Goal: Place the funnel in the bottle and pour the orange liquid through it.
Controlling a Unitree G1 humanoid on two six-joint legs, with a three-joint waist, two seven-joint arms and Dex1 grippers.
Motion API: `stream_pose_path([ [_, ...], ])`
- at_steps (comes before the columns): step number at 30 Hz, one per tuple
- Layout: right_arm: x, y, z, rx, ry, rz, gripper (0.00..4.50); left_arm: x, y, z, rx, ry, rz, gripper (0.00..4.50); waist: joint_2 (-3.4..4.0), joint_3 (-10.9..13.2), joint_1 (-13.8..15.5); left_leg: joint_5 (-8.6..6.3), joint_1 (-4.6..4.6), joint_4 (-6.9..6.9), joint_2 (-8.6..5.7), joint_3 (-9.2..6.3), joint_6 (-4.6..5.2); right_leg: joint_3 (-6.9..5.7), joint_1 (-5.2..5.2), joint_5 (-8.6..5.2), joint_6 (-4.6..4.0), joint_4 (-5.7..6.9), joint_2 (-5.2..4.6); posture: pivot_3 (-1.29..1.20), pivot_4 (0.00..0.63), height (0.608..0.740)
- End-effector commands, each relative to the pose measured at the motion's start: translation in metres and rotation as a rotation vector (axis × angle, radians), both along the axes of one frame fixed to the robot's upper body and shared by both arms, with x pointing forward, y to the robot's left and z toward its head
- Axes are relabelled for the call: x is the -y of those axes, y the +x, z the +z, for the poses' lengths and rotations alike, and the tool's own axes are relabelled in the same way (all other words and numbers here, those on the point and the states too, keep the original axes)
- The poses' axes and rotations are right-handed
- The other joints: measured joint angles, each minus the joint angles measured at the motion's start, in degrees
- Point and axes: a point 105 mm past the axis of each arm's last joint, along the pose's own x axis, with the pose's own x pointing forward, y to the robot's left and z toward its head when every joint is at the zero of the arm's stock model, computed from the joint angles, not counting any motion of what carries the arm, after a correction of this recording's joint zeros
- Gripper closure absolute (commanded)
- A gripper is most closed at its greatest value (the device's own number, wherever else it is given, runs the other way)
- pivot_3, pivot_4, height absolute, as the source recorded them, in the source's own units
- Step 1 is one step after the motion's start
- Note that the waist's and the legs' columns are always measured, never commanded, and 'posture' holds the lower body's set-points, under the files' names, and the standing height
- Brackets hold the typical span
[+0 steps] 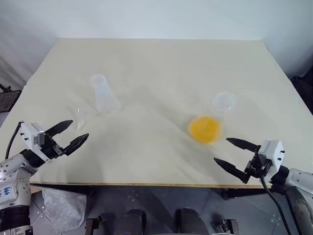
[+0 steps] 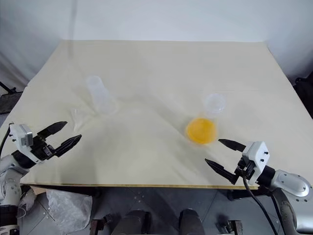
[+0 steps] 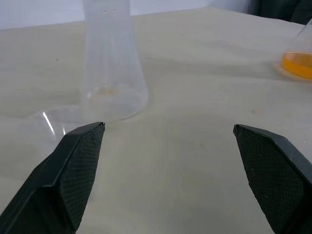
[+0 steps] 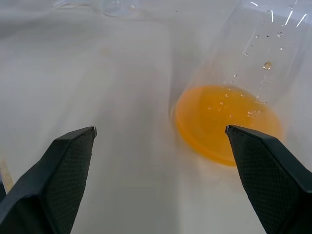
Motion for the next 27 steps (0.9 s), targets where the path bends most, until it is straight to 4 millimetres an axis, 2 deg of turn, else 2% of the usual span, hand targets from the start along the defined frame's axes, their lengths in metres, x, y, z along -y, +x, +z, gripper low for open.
stream_pose_path([
  [1, 0.003, -0.001, 0.01, 0.049, -0.015, -0.011, 0.05, -0.003, -0.001, 0.008, 0.017, 0.01, -0.004, 0.0, 0.0, 0.0, 0.0, 0.0, 0.0, 0.0, 0.0, 0.0, 0.0, 0.0, 0.0, 0.0, 0.0, 0.0, 0.0, 0.0, 0.15, 0.74],
  [10, 0.002, 0.0, 0.008, 0.042, -0.011, -0.011, 0.05, -0.011, 0.006, 0.006, -0.008, 0.048, 0.07, 0.0, 0.0, 0.0, 0.1, 0.0, 0.0, 0.0, 0.0, 0.0, 0.0, 0.0, 0.0, 0.0, 0.0, -0.01, -0.01, 0.0, 0.15, 0.74],
  [14, -0.002, 0.004, 0.009, 0.04, -0.006, 0.012, 0.05, -0.013, -0.002, 0.017, 0.034, 0.025, 0.038, 0.0, 0.0, 0.0, -0.1, 0.0, 0.0, 0.0, 0.0, 0.0, 0.0, 0.01, 0.0, 0.0, 0.0, 0.0, 0.0, 0.0, 0.15, 0.74],
  [16, -0.002, 0.007, 0.012, 0.053, -0.008, 0.014, 0.05, -0.022, -0.005, 0.022, 0.04, -0.009, 0.078, 0.0, 0.0, 0.0, -0.1, 0.0, 0.0, -0.01, 0.02, 0.0, 0.0, 0.0, -0.01, 0.0, 0.0, -0.01, 0.0, 0.0, 0.15, 0.74],
  [20, -0.006, 0.007, 0.019, 0.064, 0.019, 0.033, 0.05, -0.057, -0.015, 0.009, -0.106, 0.041, 0.249, 0.0, 0.0, 0.0, -0.1, 0.0, 0.0, -0.04, 0.03, 0.0, 0.0, 0.02, -0.02, 0.0, 0.0, -0.01, -0.01, 0.0, 0.15, 0.74],
  [23, -0.011, 0.005, 0.025, 0.068, 0.032, 0.057, 0.05, -0.073, -0.033, 0.024, -0.057, 0.042, 0.292, 0.0, 0.02, 0.0, 0.0, 0.0, -0.01, -0.08, 0.02, 0.0, 0.0, 0.03, -0.02, 0.0, 0.0, -0.02, -0.03, 0.0, 0.15, 0.74],
  [27, -0.019, -0.004, 0.038, 0.079, 0.046, 0.113, 0.05, -0.08, -0.052, 0.037, -0.034, 0.059, 0.292, 0.0, 0.03, 0.0, 0.0, -0.01, -0.03, -0.1, 0.06, -0.02, 0.0, 0.06, -0.01, 0.0, -0.01, -0.3, -0.07, 0.0, 0.15, 0.74],
])
